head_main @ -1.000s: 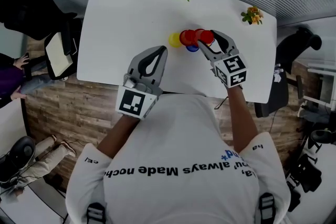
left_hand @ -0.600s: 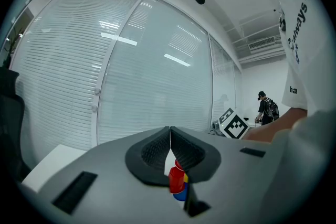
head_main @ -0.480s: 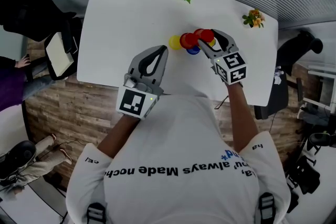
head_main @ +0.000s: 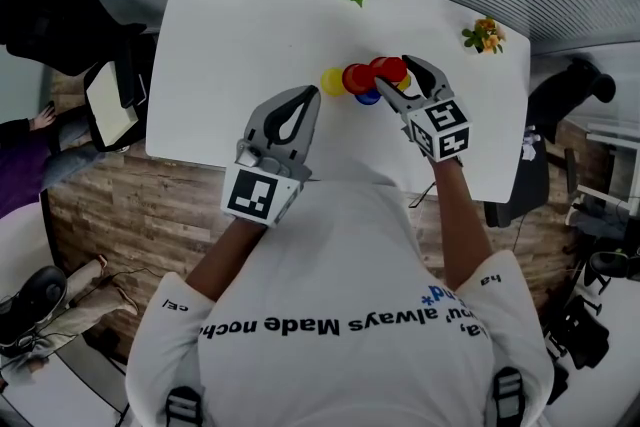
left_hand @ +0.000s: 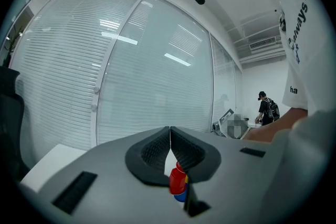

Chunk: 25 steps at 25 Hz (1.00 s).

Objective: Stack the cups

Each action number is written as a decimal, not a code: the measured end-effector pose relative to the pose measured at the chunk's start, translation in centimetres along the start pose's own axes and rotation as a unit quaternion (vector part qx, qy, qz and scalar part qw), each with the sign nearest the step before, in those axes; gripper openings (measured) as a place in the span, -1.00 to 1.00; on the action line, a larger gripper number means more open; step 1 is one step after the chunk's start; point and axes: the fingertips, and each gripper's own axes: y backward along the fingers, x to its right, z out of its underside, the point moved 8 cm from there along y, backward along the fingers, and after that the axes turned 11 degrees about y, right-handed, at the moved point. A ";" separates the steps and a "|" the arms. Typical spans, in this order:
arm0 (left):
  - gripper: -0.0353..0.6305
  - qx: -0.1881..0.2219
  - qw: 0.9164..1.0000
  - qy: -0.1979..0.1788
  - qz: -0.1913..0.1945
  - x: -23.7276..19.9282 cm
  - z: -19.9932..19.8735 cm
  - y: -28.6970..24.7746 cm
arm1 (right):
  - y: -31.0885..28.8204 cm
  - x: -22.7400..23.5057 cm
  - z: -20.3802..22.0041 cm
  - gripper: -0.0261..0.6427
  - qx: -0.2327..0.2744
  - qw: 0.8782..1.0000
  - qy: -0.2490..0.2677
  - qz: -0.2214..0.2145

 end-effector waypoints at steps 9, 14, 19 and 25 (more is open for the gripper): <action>-0.83 -0.007 1.000 -0.008 0.010 0.3 0.0 -0.2 | 3.5 -0.3 -2.0 -0.04 0.049 0.998 0.000 0.034; -0.83 -0.001 0.999 -0.013 0.029 1.5 -0.5 -0.6 | 7.1 -1.4 -3.4 -0.26 0.089 0.995 -0.017 0.049; -0.83 -0.004 0.999 -0.012 0.045 2.6 -1.0 -1.1 | 9.9 -2.9 -4.5 -0.47 0.115 0.992 -0.008 0.061; -0.83 -0.010 0.998 -0.021 0.061 3.8 -1.5 -2.0 | 12.9 -3.7 -5.7 -0.67 0.123 0.989 -0.003 0.084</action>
